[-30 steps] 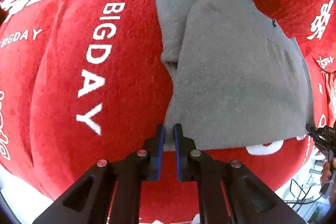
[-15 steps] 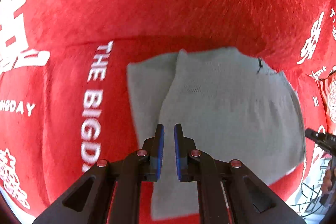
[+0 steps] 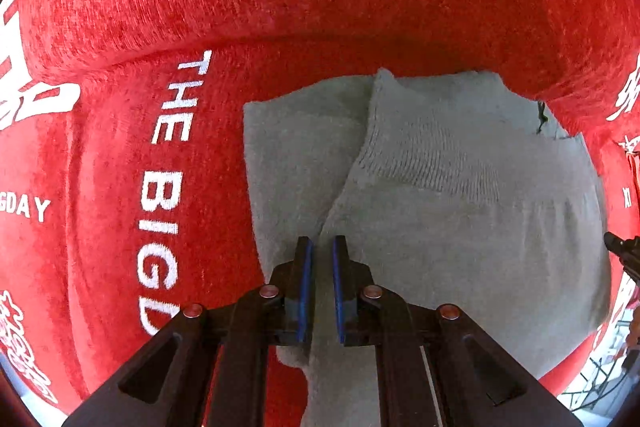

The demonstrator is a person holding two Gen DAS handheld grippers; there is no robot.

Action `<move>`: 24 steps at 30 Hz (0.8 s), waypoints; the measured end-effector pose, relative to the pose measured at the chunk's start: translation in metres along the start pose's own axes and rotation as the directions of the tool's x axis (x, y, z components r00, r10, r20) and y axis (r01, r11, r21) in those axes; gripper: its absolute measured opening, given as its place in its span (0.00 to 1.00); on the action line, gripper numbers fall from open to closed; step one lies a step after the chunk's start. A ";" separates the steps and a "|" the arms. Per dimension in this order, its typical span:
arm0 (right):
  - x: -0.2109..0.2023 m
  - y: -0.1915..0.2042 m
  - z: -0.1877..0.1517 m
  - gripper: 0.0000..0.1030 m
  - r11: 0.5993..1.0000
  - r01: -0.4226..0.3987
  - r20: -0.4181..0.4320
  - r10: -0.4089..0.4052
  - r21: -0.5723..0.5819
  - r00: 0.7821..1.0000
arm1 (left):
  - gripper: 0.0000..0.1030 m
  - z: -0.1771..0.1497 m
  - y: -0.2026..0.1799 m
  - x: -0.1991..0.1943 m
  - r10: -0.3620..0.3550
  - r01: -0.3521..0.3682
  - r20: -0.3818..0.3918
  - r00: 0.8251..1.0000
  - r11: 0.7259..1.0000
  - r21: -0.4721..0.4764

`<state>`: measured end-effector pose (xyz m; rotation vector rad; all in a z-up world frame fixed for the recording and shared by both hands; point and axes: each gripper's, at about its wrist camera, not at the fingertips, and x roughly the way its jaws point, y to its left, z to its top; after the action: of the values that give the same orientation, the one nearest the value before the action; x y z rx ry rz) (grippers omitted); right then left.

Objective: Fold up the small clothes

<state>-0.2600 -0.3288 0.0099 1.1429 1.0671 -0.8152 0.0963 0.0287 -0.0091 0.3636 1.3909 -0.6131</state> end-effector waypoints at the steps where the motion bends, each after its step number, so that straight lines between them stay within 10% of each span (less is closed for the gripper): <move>1: -0.005 -0.003 -0.001 0.04 1.000 -0.014 0.001 0.014 0.022 1.000 | 0.12 -0.001 0.000 -0.002 0.002 -0.002 -0.004 1.000 1.000 0.000; 24: -0.016 0.079 -0.100 0.09 0.980 -0.109 -0.165 0.081 -0.168 0.983 | 0.12 -0.044 0.005 -0.038 0.020 -0.018 -0.071 0.997 1.000 0.022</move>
<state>-0.2154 -0.2128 0.0429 1.1121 1.1814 -0.5494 0.0615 0.0651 0.0201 0.4186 1.4478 -0.6049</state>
